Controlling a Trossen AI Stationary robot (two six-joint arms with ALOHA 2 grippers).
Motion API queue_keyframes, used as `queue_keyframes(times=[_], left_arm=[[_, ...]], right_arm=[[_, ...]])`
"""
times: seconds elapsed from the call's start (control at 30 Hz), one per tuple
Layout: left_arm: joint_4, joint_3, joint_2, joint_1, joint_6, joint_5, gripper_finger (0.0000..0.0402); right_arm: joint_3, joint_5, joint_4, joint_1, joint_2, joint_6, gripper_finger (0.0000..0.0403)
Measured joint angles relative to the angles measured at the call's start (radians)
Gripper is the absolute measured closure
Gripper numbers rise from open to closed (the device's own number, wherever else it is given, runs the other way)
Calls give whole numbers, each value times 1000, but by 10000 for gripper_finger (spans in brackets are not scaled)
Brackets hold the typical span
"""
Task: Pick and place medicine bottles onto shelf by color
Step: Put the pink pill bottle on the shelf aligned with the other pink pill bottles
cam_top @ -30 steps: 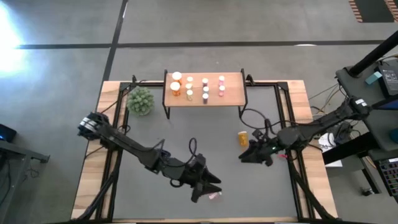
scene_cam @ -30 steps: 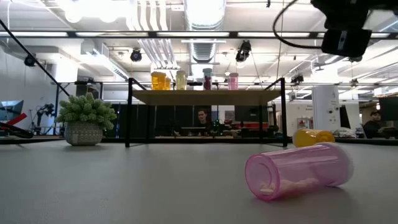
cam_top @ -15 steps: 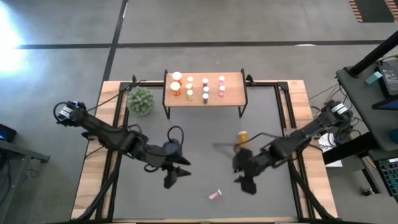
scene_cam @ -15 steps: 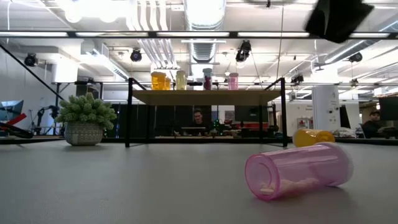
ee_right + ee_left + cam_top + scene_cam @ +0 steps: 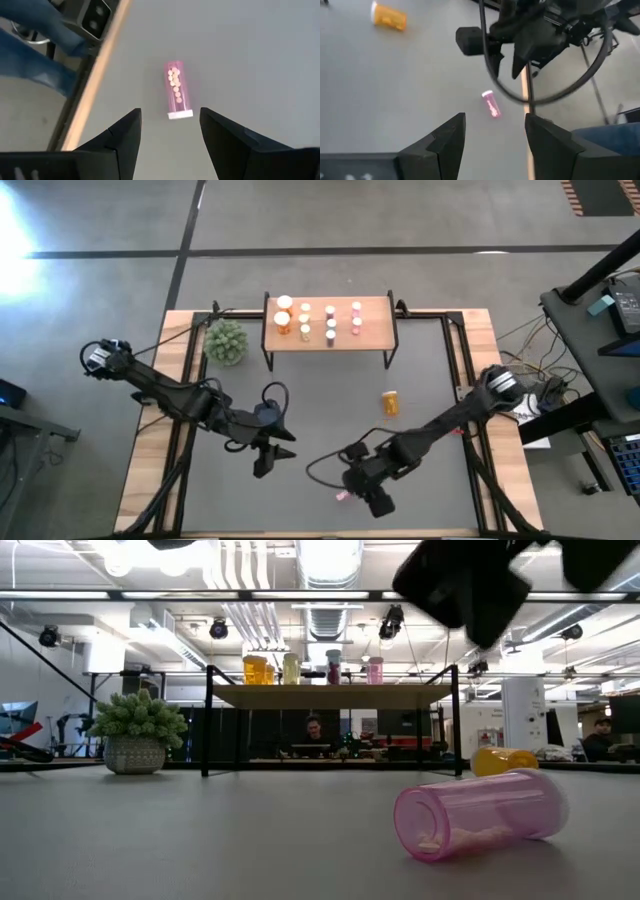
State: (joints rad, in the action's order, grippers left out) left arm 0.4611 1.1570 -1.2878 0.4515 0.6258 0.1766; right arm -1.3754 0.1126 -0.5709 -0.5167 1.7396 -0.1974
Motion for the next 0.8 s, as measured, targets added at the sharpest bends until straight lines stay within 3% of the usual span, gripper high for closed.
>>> queue_keyframes(times=[0.13,0.6,0.8], left_arm=[[14,-22,19,1,76,-37,212],[21,-127,129,7,112,-49,212],[18,-160,159,7,129,-48,212]], right_arm=[[-43,14,-1,0,98,-6,212],[-159,17,-3,-2,301,-20,213],[-176,8,-15,0,316,-53,246]])
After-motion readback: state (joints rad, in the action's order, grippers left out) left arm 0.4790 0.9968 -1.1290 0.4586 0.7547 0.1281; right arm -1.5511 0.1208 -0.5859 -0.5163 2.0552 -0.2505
